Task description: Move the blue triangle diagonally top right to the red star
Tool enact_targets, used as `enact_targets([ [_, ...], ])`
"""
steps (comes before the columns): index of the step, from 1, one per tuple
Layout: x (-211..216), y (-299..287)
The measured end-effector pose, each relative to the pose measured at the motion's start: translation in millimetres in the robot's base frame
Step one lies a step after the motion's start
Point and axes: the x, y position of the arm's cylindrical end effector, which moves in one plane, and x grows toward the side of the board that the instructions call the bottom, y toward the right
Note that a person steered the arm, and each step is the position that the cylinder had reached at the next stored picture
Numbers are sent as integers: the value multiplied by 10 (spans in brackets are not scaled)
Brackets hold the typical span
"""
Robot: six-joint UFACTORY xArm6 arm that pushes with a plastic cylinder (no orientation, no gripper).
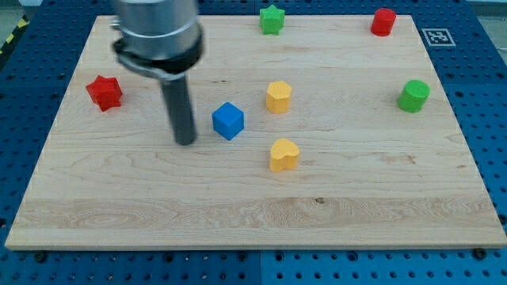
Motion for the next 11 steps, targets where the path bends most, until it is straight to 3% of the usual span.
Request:
enact_targets([
  [1, -76, -825],
  [2, -523, -1334],
  [3, -639, -1472],
  [4, -646, -1416],
  [8, -1402, -593],
  [11, -1377, -910],
])
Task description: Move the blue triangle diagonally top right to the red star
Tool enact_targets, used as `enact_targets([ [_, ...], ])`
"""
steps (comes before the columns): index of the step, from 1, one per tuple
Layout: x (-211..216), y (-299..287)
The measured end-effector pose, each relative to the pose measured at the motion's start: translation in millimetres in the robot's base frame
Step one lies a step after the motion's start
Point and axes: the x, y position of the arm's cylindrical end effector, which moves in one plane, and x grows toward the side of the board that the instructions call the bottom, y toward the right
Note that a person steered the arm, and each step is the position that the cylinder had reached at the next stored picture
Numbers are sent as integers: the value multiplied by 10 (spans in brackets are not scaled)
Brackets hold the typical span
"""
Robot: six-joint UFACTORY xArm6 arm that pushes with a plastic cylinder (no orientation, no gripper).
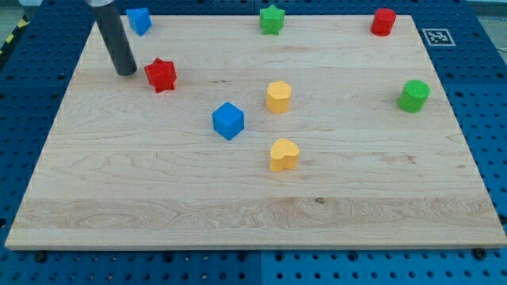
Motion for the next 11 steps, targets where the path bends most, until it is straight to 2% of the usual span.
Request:
enact_targets([
  [2, 31, 168],
  [4, 123, 607],
  [6, 404, 453],
  [8, 324, 825],
  [9, 314, 782],
  [10, 233, 289],
  [11, -138, -198],
])
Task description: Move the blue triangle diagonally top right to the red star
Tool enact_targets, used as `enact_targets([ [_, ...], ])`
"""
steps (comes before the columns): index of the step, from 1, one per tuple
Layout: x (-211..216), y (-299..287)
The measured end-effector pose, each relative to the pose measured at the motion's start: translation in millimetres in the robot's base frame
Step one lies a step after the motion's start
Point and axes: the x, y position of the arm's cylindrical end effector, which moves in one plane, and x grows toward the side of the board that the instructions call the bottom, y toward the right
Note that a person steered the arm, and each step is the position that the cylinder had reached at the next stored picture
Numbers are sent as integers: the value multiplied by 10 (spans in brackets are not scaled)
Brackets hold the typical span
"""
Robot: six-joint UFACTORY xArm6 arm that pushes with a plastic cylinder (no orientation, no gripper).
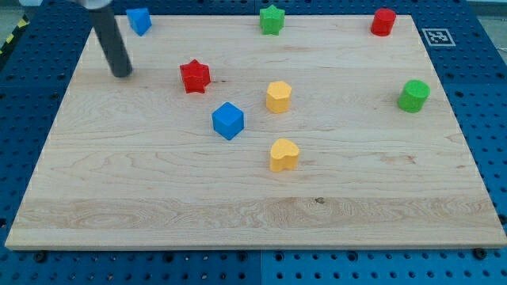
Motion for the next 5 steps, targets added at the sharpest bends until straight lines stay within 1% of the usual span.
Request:
enact_targets([
  [1, -597, -36],
  [2, -875, -45],
  [3, -875, -108],
  [4, -1126, -257],
  [5, -1226, -232],
])
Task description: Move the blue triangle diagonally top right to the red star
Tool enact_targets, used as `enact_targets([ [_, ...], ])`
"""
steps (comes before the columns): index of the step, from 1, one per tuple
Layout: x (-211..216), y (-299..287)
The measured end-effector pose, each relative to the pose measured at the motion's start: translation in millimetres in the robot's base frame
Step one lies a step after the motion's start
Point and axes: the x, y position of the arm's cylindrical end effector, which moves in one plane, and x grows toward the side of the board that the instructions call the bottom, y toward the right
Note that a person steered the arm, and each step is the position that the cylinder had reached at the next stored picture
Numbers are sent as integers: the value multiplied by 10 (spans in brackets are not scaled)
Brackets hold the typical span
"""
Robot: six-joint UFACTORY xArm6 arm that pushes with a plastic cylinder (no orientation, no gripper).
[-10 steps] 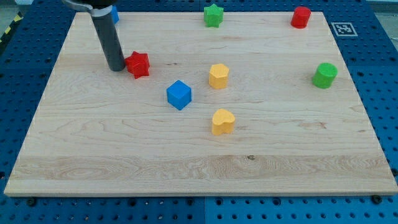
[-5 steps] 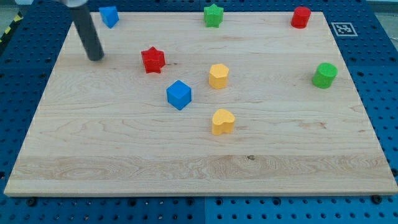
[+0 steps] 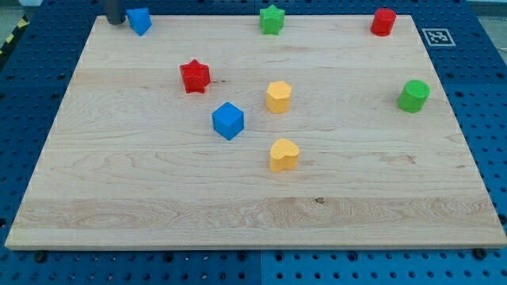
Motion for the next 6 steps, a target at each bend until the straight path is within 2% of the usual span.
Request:
enact_targets([
  [1, 5, 142],
  [6, 403, 1831],
])
